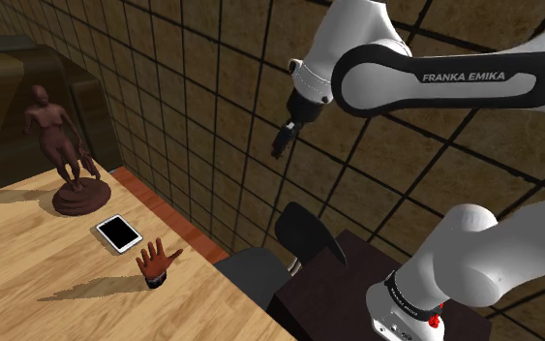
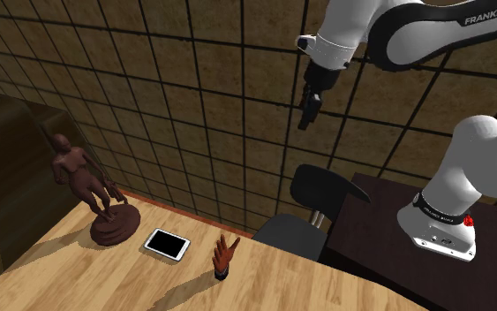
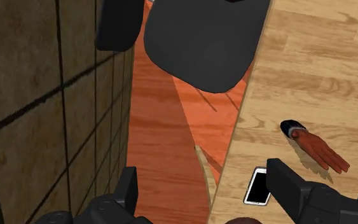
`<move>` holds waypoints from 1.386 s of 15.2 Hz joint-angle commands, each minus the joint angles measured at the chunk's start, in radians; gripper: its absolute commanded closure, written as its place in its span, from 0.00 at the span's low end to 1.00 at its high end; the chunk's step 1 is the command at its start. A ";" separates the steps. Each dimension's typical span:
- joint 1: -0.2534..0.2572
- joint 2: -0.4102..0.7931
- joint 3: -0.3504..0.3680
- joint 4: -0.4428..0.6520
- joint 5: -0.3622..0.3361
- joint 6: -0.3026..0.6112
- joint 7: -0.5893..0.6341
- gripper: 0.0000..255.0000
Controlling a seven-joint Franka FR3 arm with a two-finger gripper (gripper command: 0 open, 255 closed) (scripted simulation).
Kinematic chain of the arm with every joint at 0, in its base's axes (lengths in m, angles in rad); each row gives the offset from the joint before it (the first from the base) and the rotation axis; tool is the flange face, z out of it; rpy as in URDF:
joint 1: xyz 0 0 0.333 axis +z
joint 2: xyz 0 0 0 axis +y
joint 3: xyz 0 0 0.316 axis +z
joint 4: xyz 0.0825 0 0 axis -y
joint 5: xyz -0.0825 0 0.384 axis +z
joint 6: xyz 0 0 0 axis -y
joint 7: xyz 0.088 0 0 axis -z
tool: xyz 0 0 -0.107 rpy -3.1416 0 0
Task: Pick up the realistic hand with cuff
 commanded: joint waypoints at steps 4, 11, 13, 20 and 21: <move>0.042 0.143 0.042 0.015 -0.007 0.140 -0.054 0.00; 0.090 0.350 0.103 0.069 -0.052 0.301 -0.112 0.00; 0.102 0.410 0.120 0.090 -0.074 0.342 -0.123 0.00; 0.158 0.624 0.163 0.182 -0.190 0.459 -0.139 0.00; 0.168 0.654 0.166 0.197 -0.210 0.473 -0.140 0.00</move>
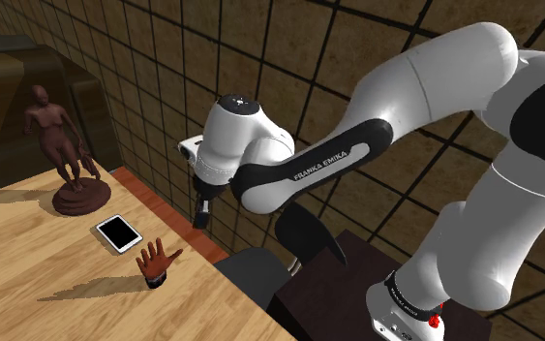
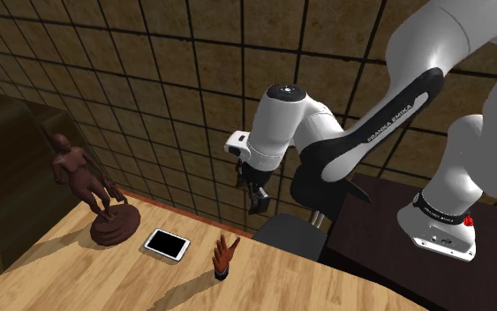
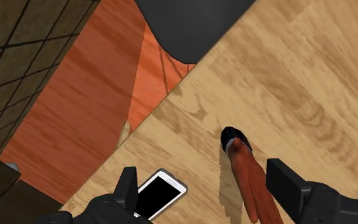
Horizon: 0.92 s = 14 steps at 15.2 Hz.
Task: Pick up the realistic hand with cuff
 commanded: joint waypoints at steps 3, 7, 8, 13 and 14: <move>0.049 0.133 0.008 0.078 -0.088 0.049 0.004 0.00; 0.106 0.251 0.002 0.148 -0.166 0.089 0.000 0.00; 0.113 0.263 0.001 0.156 -0.174 0.092 -0.001 0.00; 0.133 0.314 -0.026 0.157 -0.208 0.142 0.025 0.00; 0.137 0.325 -0.032 0.157 -0.214 0.151 0.030 0.00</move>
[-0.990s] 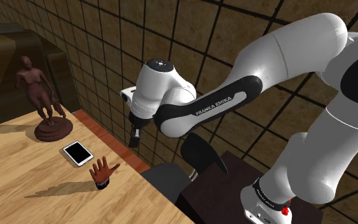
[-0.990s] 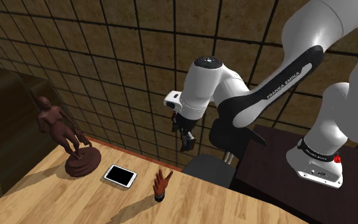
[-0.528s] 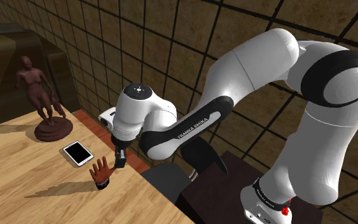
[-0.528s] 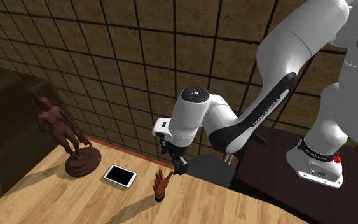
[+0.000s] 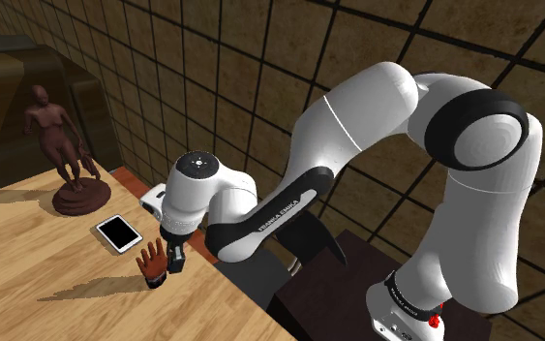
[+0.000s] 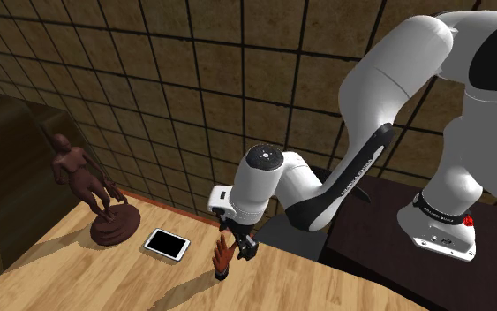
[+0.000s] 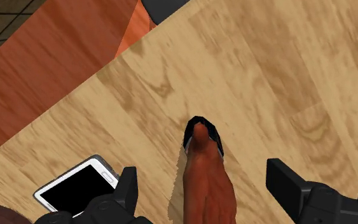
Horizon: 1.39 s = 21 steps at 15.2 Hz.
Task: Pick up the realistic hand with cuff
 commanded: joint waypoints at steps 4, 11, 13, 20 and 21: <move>0.011 0.028 -0.015 0.003 -0.017 0.025 0.012 1.00; 0.011 0.028 -0.015 0.002 -0.017 0.026 0.013 1.00; 0.012 0.029 -0.015 0.004 -0.018 0.025 0.013 1.00; -0.018 -0.043 0.024 0.000 0.028 -0.043 -0.023 1.00; -0.021 -0.053 0.029 0.001 0.035 -0.053 -0.028 1.00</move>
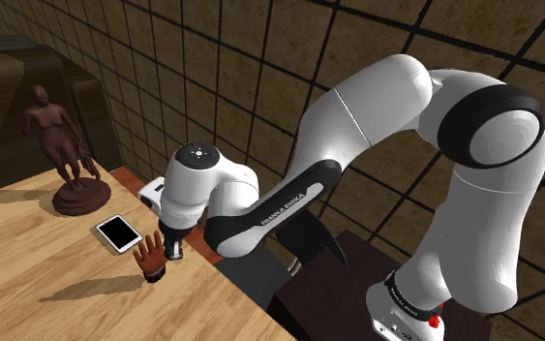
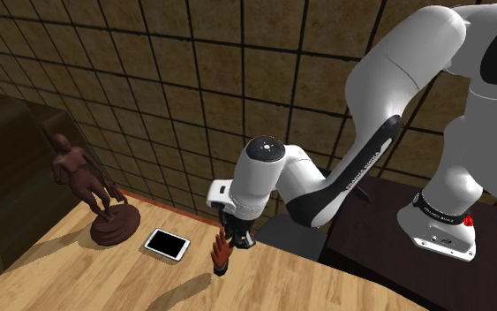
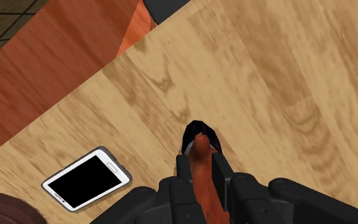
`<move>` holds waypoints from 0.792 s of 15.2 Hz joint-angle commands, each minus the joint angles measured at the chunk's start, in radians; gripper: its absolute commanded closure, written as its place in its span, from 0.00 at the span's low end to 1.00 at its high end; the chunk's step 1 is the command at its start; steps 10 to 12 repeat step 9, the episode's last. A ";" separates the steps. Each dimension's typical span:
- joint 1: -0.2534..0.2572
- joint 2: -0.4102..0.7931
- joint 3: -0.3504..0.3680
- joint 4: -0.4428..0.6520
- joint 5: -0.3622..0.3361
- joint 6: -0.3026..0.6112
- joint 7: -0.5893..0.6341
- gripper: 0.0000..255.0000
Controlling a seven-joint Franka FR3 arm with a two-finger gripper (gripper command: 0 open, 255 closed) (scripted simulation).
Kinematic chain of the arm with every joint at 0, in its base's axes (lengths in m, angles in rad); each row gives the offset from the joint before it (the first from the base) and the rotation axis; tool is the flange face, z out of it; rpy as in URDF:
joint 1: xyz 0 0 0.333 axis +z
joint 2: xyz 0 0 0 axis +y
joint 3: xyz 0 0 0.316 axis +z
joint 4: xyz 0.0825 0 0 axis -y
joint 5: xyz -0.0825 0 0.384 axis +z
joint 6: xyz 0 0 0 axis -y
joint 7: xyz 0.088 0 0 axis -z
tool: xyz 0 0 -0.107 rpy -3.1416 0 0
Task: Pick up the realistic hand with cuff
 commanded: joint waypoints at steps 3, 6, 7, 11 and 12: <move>-0.017 -0.039 0.020 0.006 0.029 -0.043 -0.025 1.00; -0.026 -0.067 0.033 0.011 0.050 -0.074 -0.040 1.00; -0.029 -0.076 0.037 0.013 0.056 -0.085 -0.045 1.00; -0.030 -0.077 0.037 0.013 0.057 -0.087 -0.046 1.00; -0.030 -0.077 0.037 0.013 0.057 -0.087 -0.046 1.00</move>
